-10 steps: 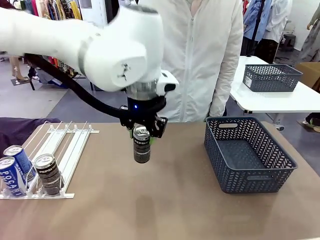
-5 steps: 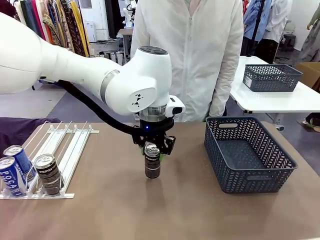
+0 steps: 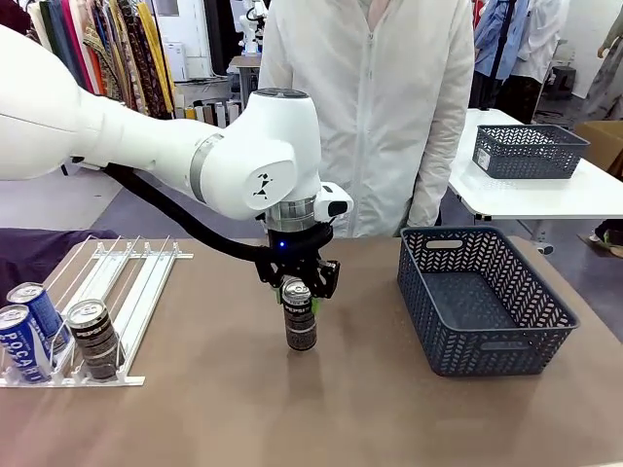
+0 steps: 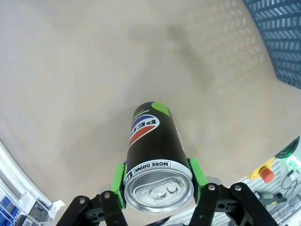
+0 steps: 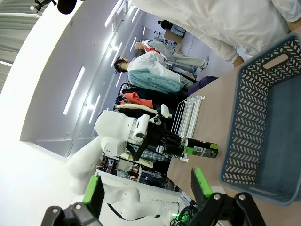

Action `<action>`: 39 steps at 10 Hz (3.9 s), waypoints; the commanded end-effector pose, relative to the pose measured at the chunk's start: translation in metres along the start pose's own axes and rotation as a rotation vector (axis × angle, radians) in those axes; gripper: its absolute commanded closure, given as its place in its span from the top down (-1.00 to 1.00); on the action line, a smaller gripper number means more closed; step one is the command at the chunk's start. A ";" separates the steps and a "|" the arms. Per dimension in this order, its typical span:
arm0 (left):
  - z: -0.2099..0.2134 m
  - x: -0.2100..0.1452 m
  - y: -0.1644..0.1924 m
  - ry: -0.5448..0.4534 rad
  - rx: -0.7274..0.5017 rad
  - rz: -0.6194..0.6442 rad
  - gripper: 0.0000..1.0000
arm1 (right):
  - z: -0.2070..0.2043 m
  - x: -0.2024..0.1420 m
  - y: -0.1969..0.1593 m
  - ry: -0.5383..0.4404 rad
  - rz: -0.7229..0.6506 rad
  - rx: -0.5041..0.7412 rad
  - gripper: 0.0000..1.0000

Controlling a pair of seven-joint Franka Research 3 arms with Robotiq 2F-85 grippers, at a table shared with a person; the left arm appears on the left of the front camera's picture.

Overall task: Retrieve and store the cans from the dispenser.
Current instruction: Pick up one can from the Automatic Can Dispenser and place it in the middle of the table, then pick up the last remaining can from one row of the Automatic Can Dispenser and place it in the middle of the table.

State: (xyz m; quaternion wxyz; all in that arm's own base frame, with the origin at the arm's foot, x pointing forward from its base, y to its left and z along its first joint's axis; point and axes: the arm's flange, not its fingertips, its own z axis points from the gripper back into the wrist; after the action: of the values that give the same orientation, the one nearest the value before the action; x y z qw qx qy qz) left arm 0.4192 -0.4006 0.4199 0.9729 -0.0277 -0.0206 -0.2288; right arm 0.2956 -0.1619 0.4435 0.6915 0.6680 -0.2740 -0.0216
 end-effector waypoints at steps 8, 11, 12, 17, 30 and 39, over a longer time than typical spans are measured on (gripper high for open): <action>0.080 -0.059 -0.005 -0.181 0.005 0.025 1.00 | 0.000 0.003 0.004 -0.008 0.001 0.010 1.00; 0.171 -0.155 0.074 -0.251 -0.144 0.147 1.00 | 0.000 0.003 0.004 -0.008 0.001 0.010 1.00; 0.191 -0.192 0.123 -0.254 -0.314 0.083 1.00 | 0.000 0.003 0.004 -0.008 0.001 0.010 1.00; 0.186 -0.349 0.357 -0.306 -0.937 0.132 1.00 | 0.000 0.003 0.004 -0.008 0.001 0.010 1.00; 0.176 -0.387 0.364 -0.381 -0.968 0.078 1.00 | 0.000 0.003 0.004 -0.008 0.001 0.010 1.00; 0.153 -0.262 0.286 -0.133 0.009 0.731 1.00 | 0.000 0.003 0.004 -0.008 0.001 0.010 1.00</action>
State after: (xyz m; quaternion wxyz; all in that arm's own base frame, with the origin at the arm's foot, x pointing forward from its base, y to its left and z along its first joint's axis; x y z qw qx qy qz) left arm 0.3003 -0.0225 0.5563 0.9838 -0.0757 -0.1231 0.1056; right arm 0.2955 -0.1620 0.4437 0.6917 0.6679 -0.2739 -0.0217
